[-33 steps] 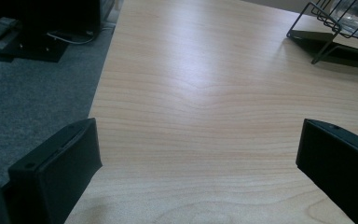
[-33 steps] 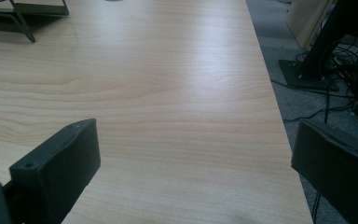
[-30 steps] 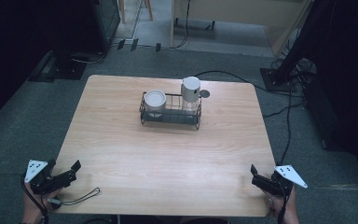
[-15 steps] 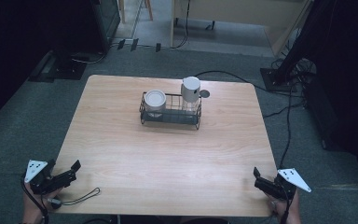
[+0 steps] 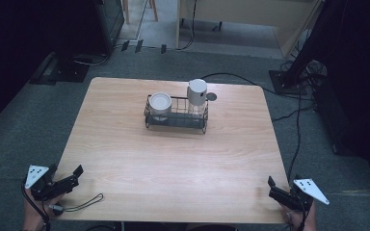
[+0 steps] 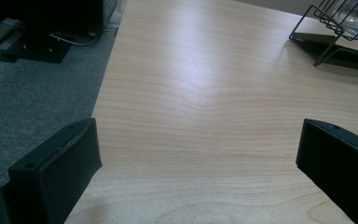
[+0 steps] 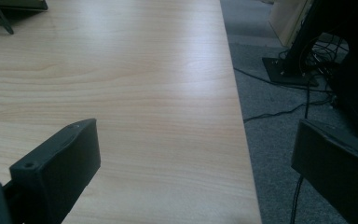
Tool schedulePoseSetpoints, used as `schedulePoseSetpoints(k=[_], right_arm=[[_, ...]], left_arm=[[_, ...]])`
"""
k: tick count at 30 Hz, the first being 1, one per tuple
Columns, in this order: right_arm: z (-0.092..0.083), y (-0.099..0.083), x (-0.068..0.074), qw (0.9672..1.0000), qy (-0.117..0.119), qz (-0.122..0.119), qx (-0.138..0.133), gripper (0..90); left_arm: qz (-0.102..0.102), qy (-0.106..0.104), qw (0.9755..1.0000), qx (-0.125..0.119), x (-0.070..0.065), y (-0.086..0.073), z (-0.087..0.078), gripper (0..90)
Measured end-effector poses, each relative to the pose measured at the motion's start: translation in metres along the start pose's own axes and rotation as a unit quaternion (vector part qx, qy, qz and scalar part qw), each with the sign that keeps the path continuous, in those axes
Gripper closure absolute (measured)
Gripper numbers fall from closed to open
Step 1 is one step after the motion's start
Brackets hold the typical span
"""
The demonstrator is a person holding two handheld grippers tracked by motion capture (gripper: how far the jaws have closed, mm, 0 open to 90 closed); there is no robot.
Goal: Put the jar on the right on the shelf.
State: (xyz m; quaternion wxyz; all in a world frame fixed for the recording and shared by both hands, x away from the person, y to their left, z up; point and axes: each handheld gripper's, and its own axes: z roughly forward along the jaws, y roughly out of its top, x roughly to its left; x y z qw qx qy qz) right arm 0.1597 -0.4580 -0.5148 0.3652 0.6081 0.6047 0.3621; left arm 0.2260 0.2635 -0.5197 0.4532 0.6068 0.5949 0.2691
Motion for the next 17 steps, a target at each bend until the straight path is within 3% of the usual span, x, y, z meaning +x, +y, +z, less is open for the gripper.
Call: schedulePoseSetpoints(k=[6, 17], right_arm=[[-0.0063, -0.004, -0.0044, 1.0, 0.0, 0.008, -0.003, 0.8], [-0.0095, -0.0093, -0.001, 0.9999, -0.004, 0.001, -0.009, 0.7]], left_arm=[[0.0, 0.001, 1.0, 0.0, 0.0001, 0.0, -0.0001, 0.0], [-0.005, 0.003, 1.0, -0.006, -0.0005, -0.0005, -0.0006, 0.0]])
